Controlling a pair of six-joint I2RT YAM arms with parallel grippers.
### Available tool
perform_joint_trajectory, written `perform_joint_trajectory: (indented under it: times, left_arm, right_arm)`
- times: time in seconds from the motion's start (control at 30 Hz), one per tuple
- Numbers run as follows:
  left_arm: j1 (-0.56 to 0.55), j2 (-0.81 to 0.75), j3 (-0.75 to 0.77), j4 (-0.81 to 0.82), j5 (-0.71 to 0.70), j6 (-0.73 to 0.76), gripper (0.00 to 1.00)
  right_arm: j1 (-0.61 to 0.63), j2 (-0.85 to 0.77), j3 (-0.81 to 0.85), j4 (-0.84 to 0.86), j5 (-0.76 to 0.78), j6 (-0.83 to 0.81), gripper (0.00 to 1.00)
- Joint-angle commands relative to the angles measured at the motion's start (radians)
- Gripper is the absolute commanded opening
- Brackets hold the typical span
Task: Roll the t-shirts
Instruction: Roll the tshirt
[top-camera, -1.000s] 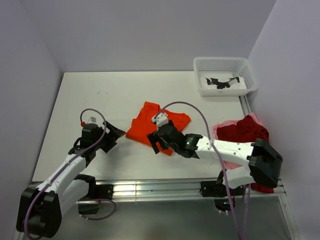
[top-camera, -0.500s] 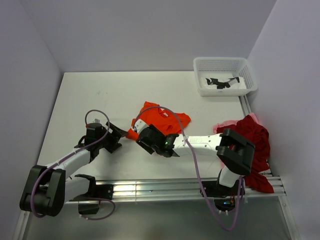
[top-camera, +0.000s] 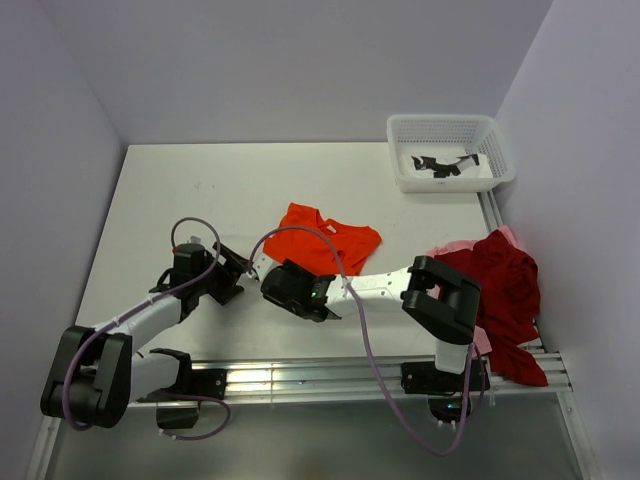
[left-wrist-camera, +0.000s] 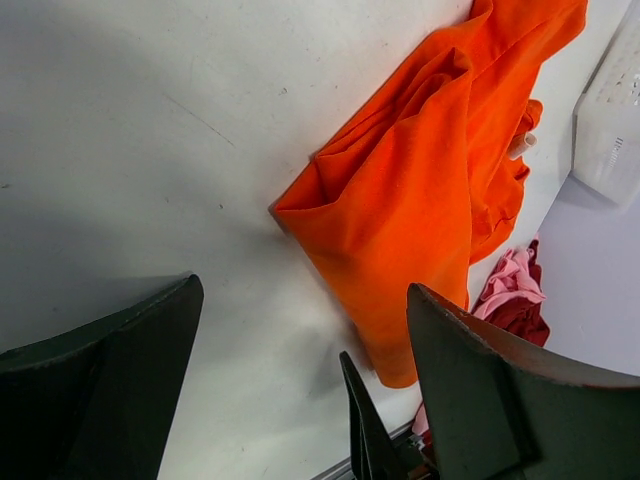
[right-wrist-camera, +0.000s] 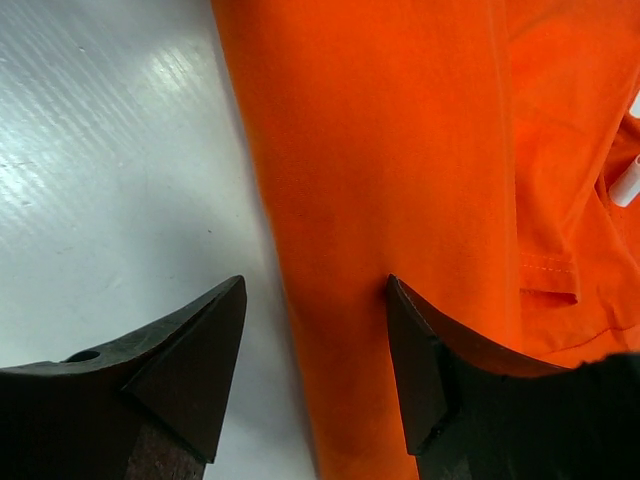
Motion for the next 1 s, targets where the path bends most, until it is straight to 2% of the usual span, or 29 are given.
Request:
perform_joint_trajectory:
  times: [0.0, 0.23, 0.37, 0.73, 0.97]
  left_arm:
    - [-0.002, -0.004, 0.041, -0.004, 0.017, 0.023, 0.89]
    - [-0.004, -0.002, 0.017, 0.074, 0.027, -0.011, 0.88]
    - [-0.01, 0.038, 0.003, 0.131, 0.015, -0.035, 0.84]
    - [-0.056, 0.141, -0.013, 0.234, -0.029, -0.101, 0.82]
    - [-0.07, 0.222, -0.034, 0.31, -0.086, -0.156, 0.67]
  right_arm:
    - [0.005, 0.021, 0.041, 0.019, 0.058, -0.021, 0.65]
    - [0.007, 0.019, 0.023, 0.065, 0.105, -0.024, 0.64]
    - [0.005, -0.014, -0.009, 0.099, 0.105, -0.023, 0.64]
    - [0.005, -0.113, -0.08, 0.18, 0.087, -0.021, 0.64]
    - [0.005, -0.165, -0.123, 0.214, 0.082, -0.018, 0.65]
